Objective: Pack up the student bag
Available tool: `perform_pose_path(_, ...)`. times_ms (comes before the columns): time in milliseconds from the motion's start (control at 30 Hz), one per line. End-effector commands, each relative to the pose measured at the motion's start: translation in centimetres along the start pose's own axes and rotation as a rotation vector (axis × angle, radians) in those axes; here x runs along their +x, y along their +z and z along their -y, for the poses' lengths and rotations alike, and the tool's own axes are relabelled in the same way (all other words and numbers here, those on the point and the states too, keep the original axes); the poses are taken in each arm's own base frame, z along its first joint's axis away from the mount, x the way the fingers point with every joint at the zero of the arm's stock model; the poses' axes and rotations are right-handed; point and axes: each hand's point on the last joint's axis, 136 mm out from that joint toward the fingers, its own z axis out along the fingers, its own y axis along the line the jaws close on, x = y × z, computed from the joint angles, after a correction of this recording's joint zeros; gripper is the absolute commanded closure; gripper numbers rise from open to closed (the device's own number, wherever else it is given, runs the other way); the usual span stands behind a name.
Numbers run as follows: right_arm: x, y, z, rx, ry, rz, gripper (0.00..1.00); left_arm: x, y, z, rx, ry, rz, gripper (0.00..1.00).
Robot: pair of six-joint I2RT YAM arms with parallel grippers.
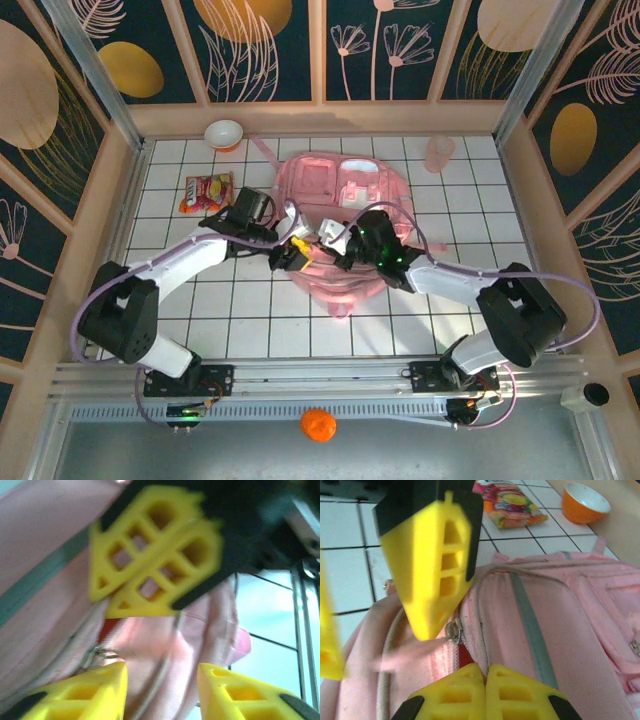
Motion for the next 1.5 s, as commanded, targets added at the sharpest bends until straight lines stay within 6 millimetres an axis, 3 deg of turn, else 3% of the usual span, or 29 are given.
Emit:
perform_pose_path(0,-1.9,-2.3,-2.7,-0.171,-0.124,0.097,1.00,-2.1,-1.9,2.8,0.038,0.164,0.084,0.46)
perform_pose_path(133,-0.9,-3.8,-3.2,-0.226,-0.151,0.068,1.00,-2.7,-3.9,2.3,-0.119,0.328,0.106,0.34)
perform_pose_path(267,-1.1,-5.1,-3.7,-0.256,-0.183,0.087,1.00,-1.7,-4.3,0.7,-0.221,0.473,0.015,0.32)
perform_pose_path(467,-1.7,-5.7,-4.1,-0.278,-0.182,0.117,1.00,-1.8,-2.9,0.0,-0.181,0.557,-0.027,0.32)
perform_pose_path(600,-2.0,-5.7,-4.0,-0.282,-0.180,0.127,1.00,-1.4,-0.8,0.2,-0.126,0.608,-0.050,0.32)
perform_pose_path(667,-2.0,-5.7,-3.9,-0.280,-0.178,0.131,1.00,-1.0,0.1,0.3,-0.093,0.605,-0.068,0.39)
perform_pose_path(767,-2.1,-5.8,-3.3,-0.261,-0.172,0.136,1.00,-1.3,0.5,0.6,-0.057,0.592,-0.067,0.58)
perform_pose_path(900,-2.1,-6.1,-1.4,-0.209,-0.143,0.171,1.00,-1.8,0.1,0.4,-0.098,0.537,-0.044,0.92)
perform_pose_path(967,-2.2,-6.3,-1.1,-0.198,-0.121,0.177,1.00,-1.9,-0.1,0.1,-0.145,0.466,-0.001,1.00)
perform_pose_path(1100,-2.0,-7.0,-1.4,-0.194,-0.028,0.155,0.95,-3.6,-0.7,0.4,-0.187,0.380,0.129,1.00)
perform_pose_path(1200,-1.5,-7.9,-1.7,-0.157,0.077,0.147,0.83,-4.1,-0.6,0.6,-0.175,0.346,0.180,1.00)
perform_pose_path(1467,-1.8,-10.9,-0.6,-0.024,0.452,0.132,0.62,-3.4,-0.6,0.6,-0.172,0.309,0.154,1.00)
